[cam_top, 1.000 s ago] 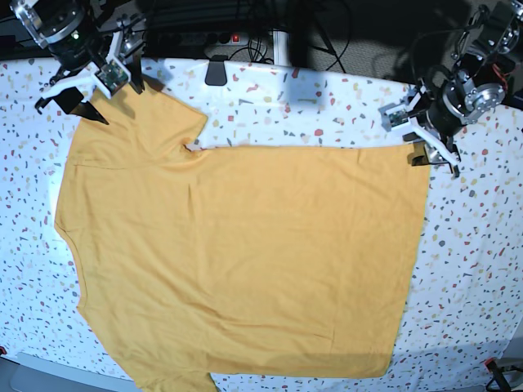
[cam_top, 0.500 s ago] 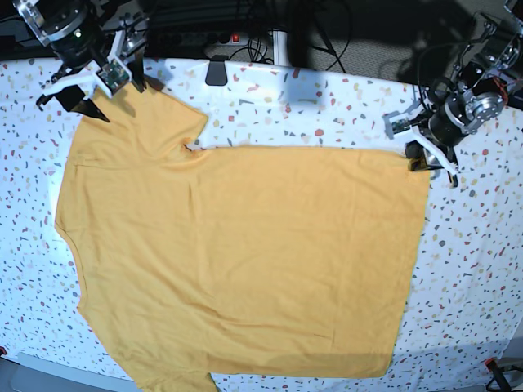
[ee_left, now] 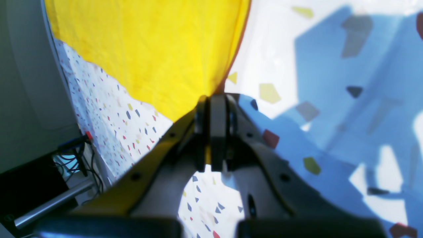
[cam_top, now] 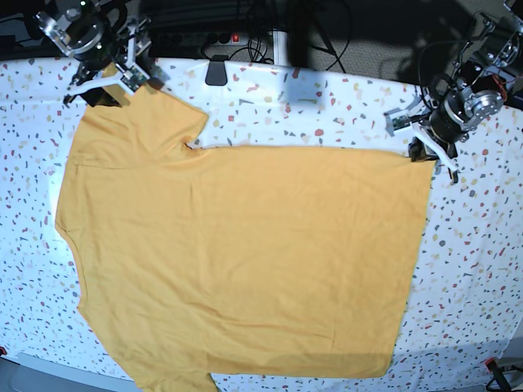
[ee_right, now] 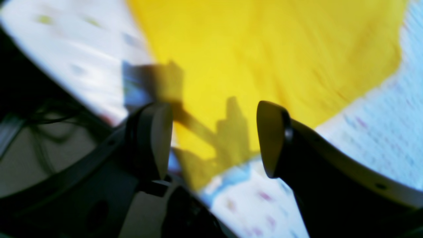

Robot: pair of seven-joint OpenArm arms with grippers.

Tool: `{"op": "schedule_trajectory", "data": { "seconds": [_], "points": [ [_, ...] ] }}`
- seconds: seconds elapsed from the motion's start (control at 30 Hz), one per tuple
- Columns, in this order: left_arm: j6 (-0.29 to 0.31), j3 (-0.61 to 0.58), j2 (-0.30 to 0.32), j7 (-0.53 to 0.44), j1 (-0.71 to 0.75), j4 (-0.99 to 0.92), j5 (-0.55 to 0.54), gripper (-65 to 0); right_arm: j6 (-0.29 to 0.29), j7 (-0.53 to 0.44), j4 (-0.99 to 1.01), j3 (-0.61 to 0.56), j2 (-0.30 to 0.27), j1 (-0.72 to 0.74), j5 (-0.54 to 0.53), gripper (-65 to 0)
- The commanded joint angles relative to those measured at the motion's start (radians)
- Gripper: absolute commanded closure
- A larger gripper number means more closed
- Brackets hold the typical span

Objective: Fold the T-shirt properly
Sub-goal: 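Lower both grippers onto the shirt's shoulder edge and grasp it, then lift the held edge with both grippers and drag it across the shirt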

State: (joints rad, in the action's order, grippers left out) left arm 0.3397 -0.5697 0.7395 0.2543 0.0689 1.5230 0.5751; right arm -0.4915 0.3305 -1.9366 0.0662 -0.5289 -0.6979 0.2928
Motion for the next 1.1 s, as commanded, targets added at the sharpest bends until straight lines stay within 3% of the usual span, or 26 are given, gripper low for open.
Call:
{"op": "schedule_trajectory", "data": {
  "seconds": [0.0,0.17,0.3,0.4,0.63,0.77,0.97,1.07],
  "points": [
    [0.015,0.004,0.017,0.022,-0.003,0.002,-0.003,0.0,0.005,-0.014,-0.003,-0.016,-0.011,0.011,0.031,-40.1],
    [0.015,0.004,0.018,0.022,-0.003,0.002,-0.003,0.0,0.006,0.062,0.054,-0.102,-0.011,0.071,0.079,-40.1],
    [0.015,0.004,0.018,0.022,-0.003,0.002,-0.003,0.0,0.072,0.144,0.055,-0.112,-0.012,0.093,0.084,-40.0],
    [0.015,0.004,0.018,0.022,-0.003,0.002,-0.003,0.0,0.080,0.193,0.055,-0.113,-0.013,0.097,0.125,-38.8],
    [0.015,0.004,0.018,0.022,-0.003,0.002,-0.003,0.0,0.080,0.194,0.055,-0.113,-0.017,0.097,0.127,-11.7],
    [0.015,0.004,0.018,0.022,-0.003,0.002,-0.003,0.0,0.081,0.190,0.055,-0.113,-0.017,0.099,0.126,0.0],
    [0.015,0.004,0.018,0.022,-0.003,0.002,-0.003,0.0,0.082,0.183,0.053,-0.113,-0.017,0.103,0.127,0.0],
    [0.015,0.004,0.018,0.016,-0.005,0.002,-0.003,0.0,0.129,0.182,0.045,-0.113,-0.017,0.115,0.127,0.0]
  ]
}}
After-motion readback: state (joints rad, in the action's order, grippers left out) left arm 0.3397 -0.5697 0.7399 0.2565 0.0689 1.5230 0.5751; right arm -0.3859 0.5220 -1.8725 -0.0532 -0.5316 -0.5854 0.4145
